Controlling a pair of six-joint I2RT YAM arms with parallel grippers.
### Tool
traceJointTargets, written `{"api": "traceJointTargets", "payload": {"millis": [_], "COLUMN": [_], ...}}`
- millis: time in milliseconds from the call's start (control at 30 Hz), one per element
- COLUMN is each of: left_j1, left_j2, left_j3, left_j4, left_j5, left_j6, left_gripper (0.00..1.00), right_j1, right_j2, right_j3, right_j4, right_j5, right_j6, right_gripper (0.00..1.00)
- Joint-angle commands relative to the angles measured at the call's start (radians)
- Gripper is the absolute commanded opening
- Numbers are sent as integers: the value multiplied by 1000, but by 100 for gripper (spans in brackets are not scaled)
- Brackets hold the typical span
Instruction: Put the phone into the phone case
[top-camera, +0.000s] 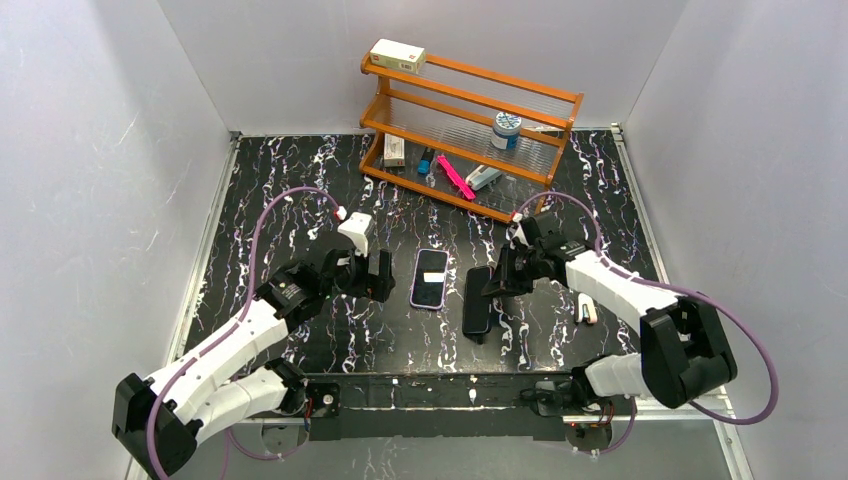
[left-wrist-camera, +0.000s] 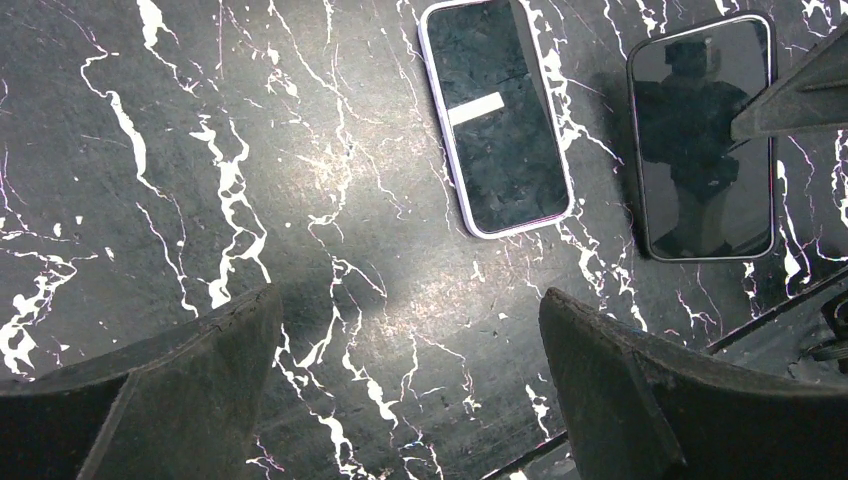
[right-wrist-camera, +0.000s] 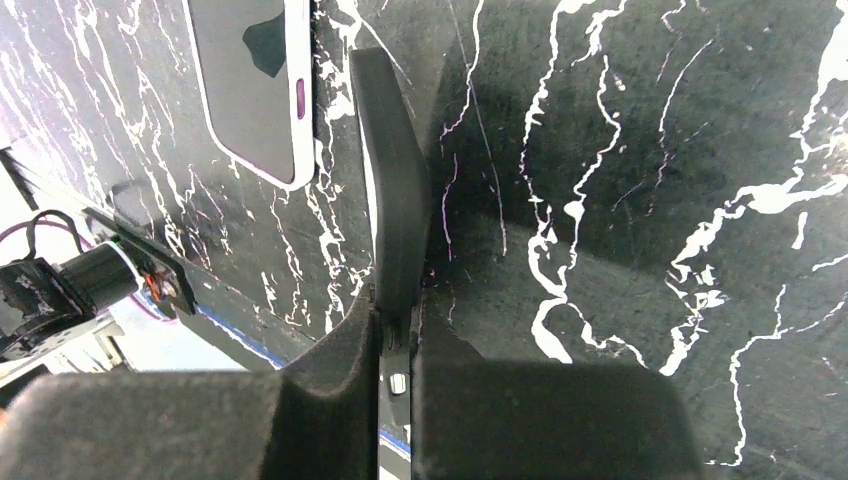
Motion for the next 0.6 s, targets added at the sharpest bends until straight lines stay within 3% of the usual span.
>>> {"api": "traceJointTargets", "payload": {"millis": [0,367,567], "left_j1": [2,3,3], "left_j2": [-30,-10,-6], "left_j3": [1,5,4], "left_j4": [-15,-17,-19], "left_j5": [-20,-14,-15], "left_j6": [21,21,23], "left_gripper": [98,98,98], "right_j1": [-42,-120,-136], "right_j2": [34,126,149], "right_j3": [80,109,102], "right_j4": [-5,-35,-48], "right_j5": [-74,-103,-65], "right_j6": [-76,-157,-151], "right_gripper": [1,6,20]}}
